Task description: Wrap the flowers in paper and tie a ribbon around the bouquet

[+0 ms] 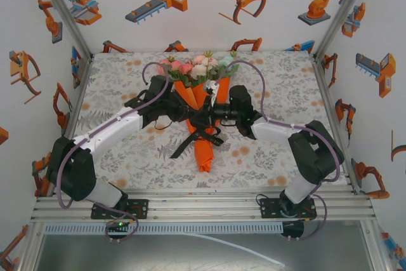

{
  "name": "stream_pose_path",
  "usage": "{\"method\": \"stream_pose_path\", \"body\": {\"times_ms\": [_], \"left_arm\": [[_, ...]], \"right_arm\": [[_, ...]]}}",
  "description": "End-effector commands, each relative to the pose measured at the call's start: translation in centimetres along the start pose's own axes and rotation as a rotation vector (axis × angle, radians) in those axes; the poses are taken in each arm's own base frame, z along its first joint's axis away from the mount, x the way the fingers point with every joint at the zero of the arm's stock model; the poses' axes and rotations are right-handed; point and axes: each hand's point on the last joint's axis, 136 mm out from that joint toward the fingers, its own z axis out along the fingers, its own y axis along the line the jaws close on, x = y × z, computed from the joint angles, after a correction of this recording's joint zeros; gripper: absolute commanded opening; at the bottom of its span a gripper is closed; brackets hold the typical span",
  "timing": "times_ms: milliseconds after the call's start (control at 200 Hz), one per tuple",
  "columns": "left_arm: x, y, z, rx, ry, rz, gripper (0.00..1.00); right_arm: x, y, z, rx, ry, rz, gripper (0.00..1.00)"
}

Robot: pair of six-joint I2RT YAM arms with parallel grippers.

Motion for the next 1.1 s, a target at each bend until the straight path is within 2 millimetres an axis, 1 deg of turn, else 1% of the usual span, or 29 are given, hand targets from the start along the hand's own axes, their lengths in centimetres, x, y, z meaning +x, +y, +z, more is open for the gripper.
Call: {"method": "stream_pose_path", "body": {"times_ms": [0,15,25,40,45,60,85,125,255,350,431,506,551,606,651,726,776,821,856,896,981,1096], "left_arm": [[0.2,0.9,-0.3,-0.024,-0.005,0.000,0.03],[0.2,0.9,-0.3,-0.024,-0.008,0.002,0.00],[0.1,0.9,-0.3,-0.024,-0.010,0.003,0.00],[0.0,0.9,-0.4,-0.023,-0.014,0.005,0.00],[0.0,0.9,-0.4,-0.024,-0.015,0.006,0.00],[0.0,0.9,-0.5,-0.024,-0.019,0.007,0.00],[-0.1,0.9,-0.5,-0.025,-0.024,0.011,0.00],[-0.4,1.0,-0.7,-0.028,-0.032,0.016,0.00],[-1.0,1.6,-1.0,-0.050,-0.052,0.035,0.00],[-1.2,1.6,-1.0,-0.046,-0.055,0.049,0.00],[-1.3,1.2,-1.0,-0.029,-0.054,0.073,0.00],[-1.3,0.6,-0.9,-0.001,-0.047,0.105,0.00],[-1.3,0.3,-0.9,0.007,-0.042,0.120,0.00],[-1.2,0.3,-0.8,0.005,-0.033,0.133,0.00],[-1.1,0.3,-0.8,0.000,-0.028,0.148,0.00],[-1.1,0.3,-0.9,-0.003,-0.025,0.165,0.00],[-1.1,0.4,-0.8,-0.007,-0.024,0.170,0.00],[-1.1,0.6,-0.8,-0.010,-0.021,0.174,0.00],[-1.1,0.7,-0.7,-0.013,-0.021,0.176,0.00],[-1.1,0.9,-0.7,-0.019,-0.020,0.177,0.00],[-1.2,1.0,-0.8,-0.025,-0.026,0.180,0.00],[-1.6,1.8,-1.2,-0.053,-0.045,0.188,0.00]], "right_arm": [[-2.1,0.2,0.2,0.005,-0.047,-0.061,0.09],[-2.0,0.3,0.2,0.003,-0.045,-0.059,0.11],[-2.0,0.3,0.1,0.006,-0.045,-0.056,0.15],[-2.0,0.3,0.1,0.008,-0.046,-0.055,0.17],[-2.0,0.3,0.0,0.012,-0.045,-0.052,0.21],[-2.1,0.2,0.0,0.018,-0.047,-0.051,0.23],[-2.1,0.1,-0.2,0.038,-0.044,-0.040,0.30],[-2.0,-0.1,-0.5,0.067,-0.036,-0.031,0.35],[-1.9,-0.5,-1.8,0.161,0.009,0.002,0.37],[-1.7,-0.8,-3.4,0.265,0.052,0.058,0.39],[-1.4,-0.5,-4.9,0.318,0.073,0.084,0.41],[-1.7,-0.7,-6.9,0.374,0.032,0.158,0.44],[-2.1,-1.4,-8.5,0.415,-0.017,0.239,0.45],[-1.8,-2.6,-10.5,0.481,-0.057,0.357,0.45],[-1.0,-3.7,-12.1,0.555,-0.060,0.449,0.46],[1.7,-5.3,-14.4,0.710,-0.022,0.628,0.46],[4.1,-5.9,-15.6,0.803,0.011,0.754,0.46],[6.2,-6.1,-16.2,0.858,0.034,0.865,0.46],[7.5,-6.1,-16.1,0.866,0.044,0.928,0.46],[8.4,-6.0,-15.8,0.851,0.050,0.974,0.47],[9.6,-6.1,-14.9,0.820,0.074,1.030,0.54],[11.0,-6.5,-13.4,0.776,0.111,1.108,0.61]]}}
